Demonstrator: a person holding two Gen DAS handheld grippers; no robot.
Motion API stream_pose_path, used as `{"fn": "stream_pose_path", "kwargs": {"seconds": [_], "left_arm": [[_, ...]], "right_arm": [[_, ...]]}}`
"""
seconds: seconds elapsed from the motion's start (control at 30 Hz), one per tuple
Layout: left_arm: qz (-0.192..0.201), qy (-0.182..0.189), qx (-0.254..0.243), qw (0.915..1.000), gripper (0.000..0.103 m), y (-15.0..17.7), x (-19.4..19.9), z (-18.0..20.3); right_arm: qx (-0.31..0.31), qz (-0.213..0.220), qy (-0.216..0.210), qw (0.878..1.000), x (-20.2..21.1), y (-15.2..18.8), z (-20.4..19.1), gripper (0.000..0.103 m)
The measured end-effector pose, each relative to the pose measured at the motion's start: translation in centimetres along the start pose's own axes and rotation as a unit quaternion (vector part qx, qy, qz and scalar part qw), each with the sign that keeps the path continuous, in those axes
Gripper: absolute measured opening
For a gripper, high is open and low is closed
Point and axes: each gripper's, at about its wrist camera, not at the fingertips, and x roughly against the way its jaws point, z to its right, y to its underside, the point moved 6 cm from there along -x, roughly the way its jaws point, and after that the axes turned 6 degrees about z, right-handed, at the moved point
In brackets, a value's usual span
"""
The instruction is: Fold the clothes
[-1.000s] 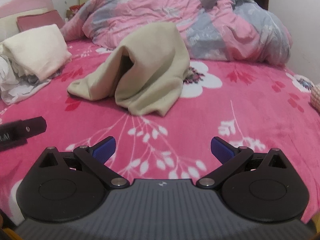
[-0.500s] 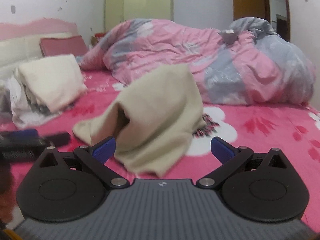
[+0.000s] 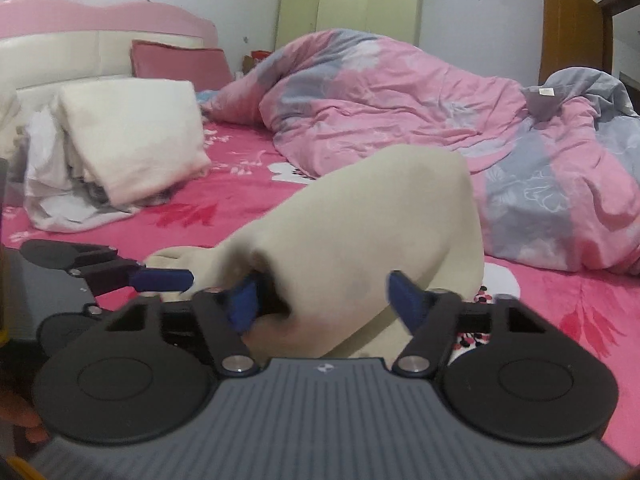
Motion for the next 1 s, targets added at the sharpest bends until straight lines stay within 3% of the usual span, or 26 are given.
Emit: {"fn": "stream_pose_path", "kwargs": {"seconds": [0.07,0.13,0.5,0.63,0.83,1.0], "left_arm": [[0.002,0.001,0.012,0.9999,0.018,-0.3,0.0,-0.3],[0.003,0.004,0.021,0.9998,0.013,-0.6,0.2,-0.5],[0.058,0.050,0.025,0.9967,0.007,-1.8,9.6,1.9],[0.053,0.092,0.052,0.9931,0.006,-1.2,13.8,2.4],[0.042,0.123,0.037,0.9909,0.006,1.1,19.5,3.7],[0.000,0.137,0.003,0.9906,0.010,4.8,20.5,5.5]], "right_arm": [[-0.007,0.002,-0.004,1.000,-0.6,-0.1,0.2,0.042],[-0.010,0.009,-0.001,1.000,-0.5,-0.3,0.2,0.015],[-0.033,0.059,0.012,0.998,6.6,-1.7,0.5,0.008],[-0.041,0.067,0.000,0.997,10.8,-1.5,0.0,0.008],[-0.032,0.066,-0.033,0.997,17.6,0.6,-1.8,0.008],[-0.049,0.009,-0.038,0.998,20.0,5.3,-2.0,0.008]]}}
